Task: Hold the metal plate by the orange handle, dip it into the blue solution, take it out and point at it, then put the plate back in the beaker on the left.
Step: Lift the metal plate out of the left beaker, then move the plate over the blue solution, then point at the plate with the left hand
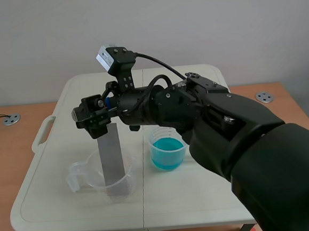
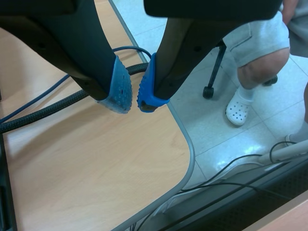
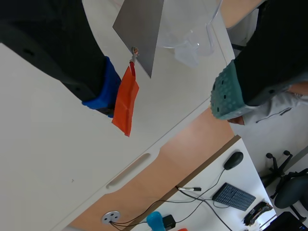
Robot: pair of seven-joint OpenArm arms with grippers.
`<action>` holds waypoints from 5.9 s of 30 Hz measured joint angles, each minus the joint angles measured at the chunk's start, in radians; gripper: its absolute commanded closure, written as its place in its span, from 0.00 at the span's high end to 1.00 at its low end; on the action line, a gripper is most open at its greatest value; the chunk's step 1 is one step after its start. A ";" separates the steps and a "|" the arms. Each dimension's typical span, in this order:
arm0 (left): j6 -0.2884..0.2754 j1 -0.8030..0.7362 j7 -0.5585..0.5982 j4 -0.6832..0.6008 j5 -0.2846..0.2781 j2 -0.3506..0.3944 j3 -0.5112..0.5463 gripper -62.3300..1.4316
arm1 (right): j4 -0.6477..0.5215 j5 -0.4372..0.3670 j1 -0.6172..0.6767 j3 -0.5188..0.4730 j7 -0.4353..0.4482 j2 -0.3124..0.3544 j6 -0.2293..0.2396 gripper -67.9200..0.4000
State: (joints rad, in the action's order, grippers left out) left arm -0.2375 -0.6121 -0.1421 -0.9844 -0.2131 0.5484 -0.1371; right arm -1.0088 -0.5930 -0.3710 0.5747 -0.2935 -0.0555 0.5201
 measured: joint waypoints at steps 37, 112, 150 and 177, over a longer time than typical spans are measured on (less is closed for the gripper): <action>0.000 0.000 0.004 0.000 0.000 0.000 0.000 0.17 | -0.116 0.001 0.054 0.081 0.186 0.121 0.211 0.02; -0.036 -0.345 0.058 -0.698 -0.267 0.151 0.594 0.17 | -0.706 -0.109 0.114 -0.203 0.248 0.599 0.219 0.02; -0.130 0.606 -0.109 -0.595 0.058 -0.118 -0.207 0.17 | -0.663 -0.137 0.070 -0.153 0.249 0.599 0.219 0.02; -0.115 0.709 -0.108 -0.457 0.161 -0.196 -0.253 0.17 | -0.663 -0.145 0.070 -0.153 0.248 0.599 0.219 0.02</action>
State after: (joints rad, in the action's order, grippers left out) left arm -0.3527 0.0971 -0.2504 -1.4414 -0.0517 0.3519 -0.3901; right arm -1.6722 -0.7383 -0.3008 0.4221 -0.0452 0.5430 0.7387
